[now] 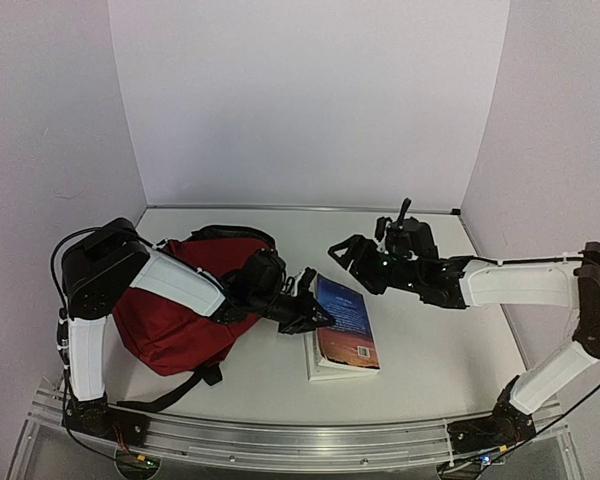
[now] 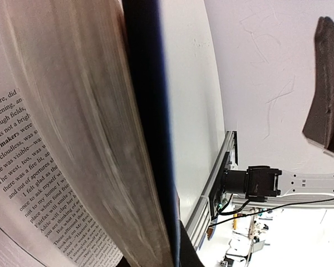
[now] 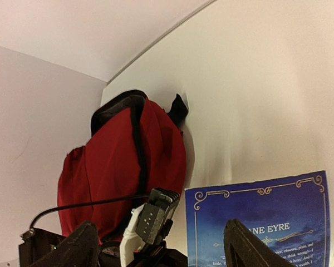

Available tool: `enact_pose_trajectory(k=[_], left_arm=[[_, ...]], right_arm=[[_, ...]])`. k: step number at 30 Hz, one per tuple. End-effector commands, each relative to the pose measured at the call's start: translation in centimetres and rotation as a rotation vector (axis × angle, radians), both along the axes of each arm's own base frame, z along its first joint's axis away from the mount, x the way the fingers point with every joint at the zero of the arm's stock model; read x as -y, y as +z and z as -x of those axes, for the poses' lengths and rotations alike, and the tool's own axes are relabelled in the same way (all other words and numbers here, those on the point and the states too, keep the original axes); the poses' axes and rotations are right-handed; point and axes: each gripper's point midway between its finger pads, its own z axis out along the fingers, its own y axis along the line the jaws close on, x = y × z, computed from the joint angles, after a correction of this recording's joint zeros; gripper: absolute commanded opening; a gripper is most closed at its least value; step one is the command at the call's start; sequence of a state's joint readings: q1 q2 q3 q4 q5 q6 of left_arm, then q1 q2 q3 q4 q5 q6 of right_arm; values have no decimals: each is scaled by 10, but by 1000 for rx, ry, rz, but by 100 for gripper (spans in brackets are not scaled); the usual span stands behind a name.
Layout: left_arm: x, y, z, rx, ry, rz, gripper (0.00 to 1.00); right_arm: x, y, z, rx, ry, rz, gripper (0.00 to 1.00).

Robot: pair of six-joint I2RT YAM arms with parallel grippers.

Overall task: Pack the student bag
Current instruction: Pick up the book from the center of the board.

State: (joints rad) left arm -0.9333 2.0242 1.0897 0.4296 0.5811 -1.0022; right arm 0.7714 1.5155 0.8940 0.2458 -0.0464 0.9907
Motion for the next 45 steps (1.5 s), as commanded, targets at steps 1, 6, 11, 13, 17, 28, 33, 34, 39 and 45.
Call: enact_pose_trajectory(k=[1,6,11,13,17,28,33,34,39,45], left_arm=[[-1,98,-2,236,-19,153,0],[-21,151,8,366,-50,204,0],[-51,197,23,481,-124,262,0],[-59,214,34,540,-187,272,0],[-78,239,60,586,-296,288,0],[-103,292,80,722,-271,384,0],[-104,308,82,763,-270,433,0],[-104,310,82,766,-270,437,0],[-103,314,86,768,-287,463,0],[-109,320,89,786,-267,497,0]], right_arm=[[33,39,-4,120,-35,39,86],[45,64,11,205,103,38,98],[45,93,38,295,313,-14,98],[41,103,50,328,406,-31,98],[25,106,73,300,591,-73,98],[-18,87,105,191,791,-149,98],[-35,90,109,198,812,-206,98],[-39,95,112,211,824,-234,98],[-56,115,121,260,838,-318,92],[-54,140,115,328,778,-407,65]])
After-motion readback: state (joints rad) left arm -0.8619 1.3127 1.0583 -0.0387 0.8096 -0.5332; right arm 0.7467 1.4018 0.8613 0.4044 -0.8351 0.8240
